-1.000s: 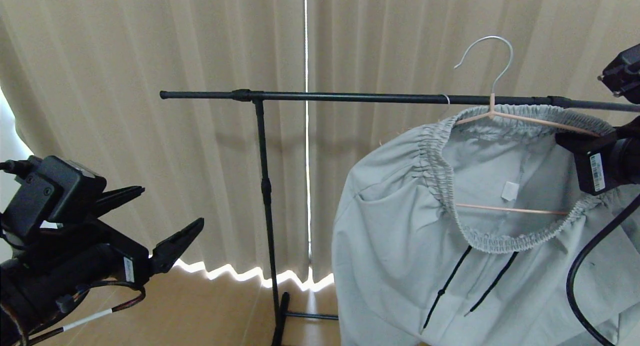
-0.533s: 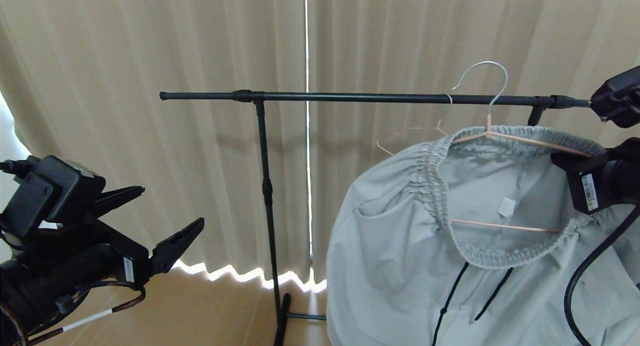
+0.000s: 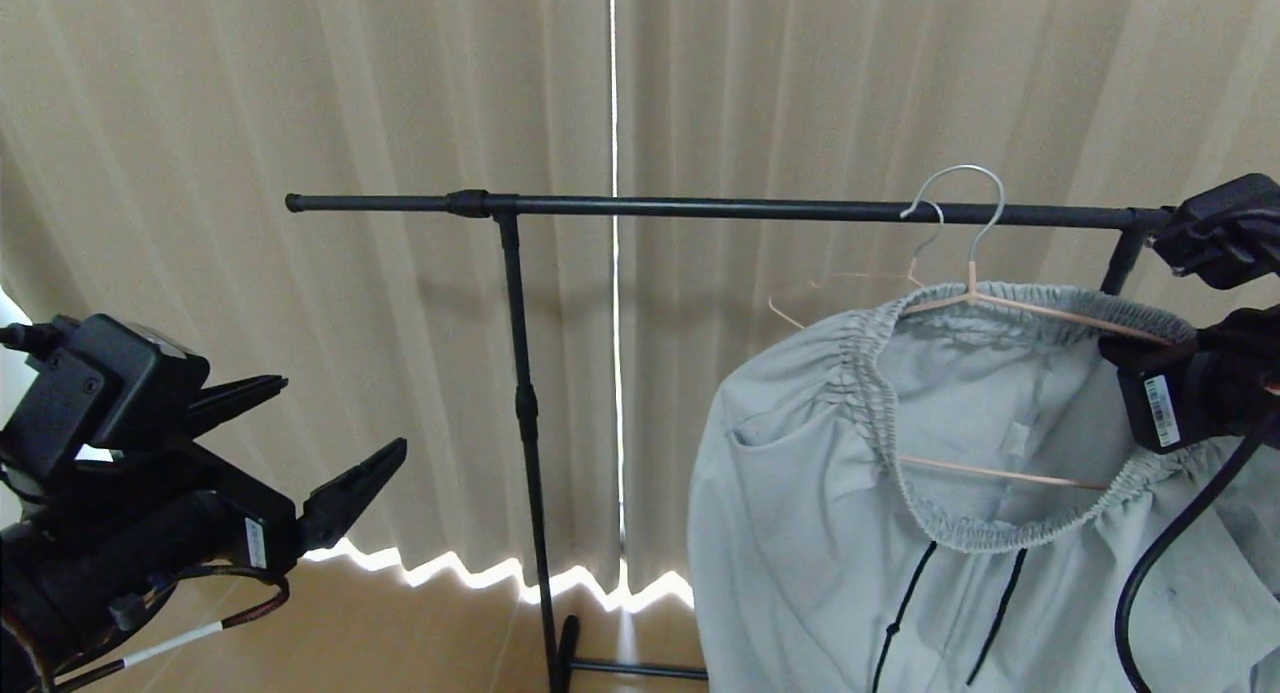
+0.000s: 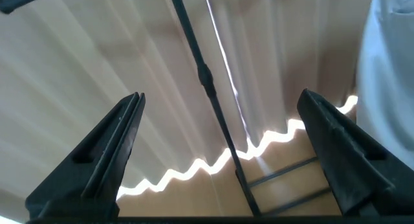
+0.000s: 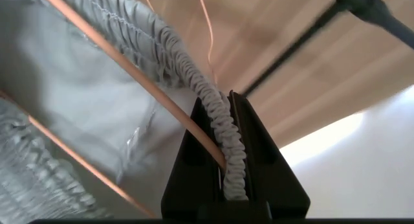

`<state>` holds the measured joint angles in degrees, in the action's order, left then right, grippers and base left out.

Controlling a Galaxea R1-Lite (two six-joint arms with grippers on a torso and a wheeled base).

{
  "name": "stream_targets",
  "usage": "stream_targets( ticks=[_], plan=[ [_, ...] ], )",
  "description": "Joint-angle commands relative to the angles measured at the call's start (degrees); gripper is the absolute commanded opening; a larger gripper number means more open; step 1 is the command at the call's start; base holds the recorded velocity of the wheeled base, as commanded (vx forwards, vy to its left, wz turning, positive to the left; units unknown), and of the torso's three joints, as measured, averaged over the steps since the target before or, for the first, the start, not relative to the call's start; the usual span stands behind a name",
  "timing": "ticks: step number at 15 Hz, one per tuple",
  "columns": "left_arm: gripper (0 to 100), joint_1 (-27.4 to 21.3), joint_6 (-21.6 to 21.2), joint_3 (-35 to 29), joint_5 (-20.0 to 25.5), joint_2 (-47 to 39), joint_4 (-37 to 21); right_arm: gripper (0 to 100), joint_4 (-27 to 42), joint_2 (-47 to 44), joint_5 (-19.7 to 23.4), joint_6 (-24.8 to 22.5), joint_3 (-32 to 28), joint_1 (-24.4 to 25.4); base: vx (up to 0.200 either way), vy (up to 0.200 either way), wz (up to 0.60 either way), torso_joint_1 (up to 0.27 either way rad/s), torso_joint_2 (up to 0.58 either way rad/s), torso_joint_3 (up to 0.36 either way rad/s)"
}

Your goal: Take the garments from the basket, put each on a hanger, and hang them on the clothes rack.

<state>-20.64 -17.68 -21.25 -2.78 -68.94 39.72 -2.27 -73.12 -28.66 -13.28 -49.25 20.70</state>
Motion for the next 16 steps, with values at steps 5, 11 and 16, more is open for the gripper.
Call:
stream_targets(
  ticks=[5, 11, 16],
  plan=[
    [100, -0.02, -0.43, 0.51, -0.03, 0.03, 0.01, 0, -0.11, -1.85, -1.05, 2.55, 0.65, 0.04, 0.200, 0.000, 0.00, 0.003, 0.00, 0.002],
    [100, -0.10, -0.43, 1.03, -0.03, -0.06, 0.10, 0, -4.24, -8.88, -4.39, 4.13, -1.02, 0.04, 0.000, 0.000, 0.00, 0.000, 0.00, 0.000],
    [100, -0.10, -0.43, 1.12, -0.03, -0.14, 0.10, 0, -9.33, -17.94, -11.33, 3.96, -7.00, 2.68, 0.000, 0.000, 0.00, 0.000, 0.00, 0.000]
  ],
)
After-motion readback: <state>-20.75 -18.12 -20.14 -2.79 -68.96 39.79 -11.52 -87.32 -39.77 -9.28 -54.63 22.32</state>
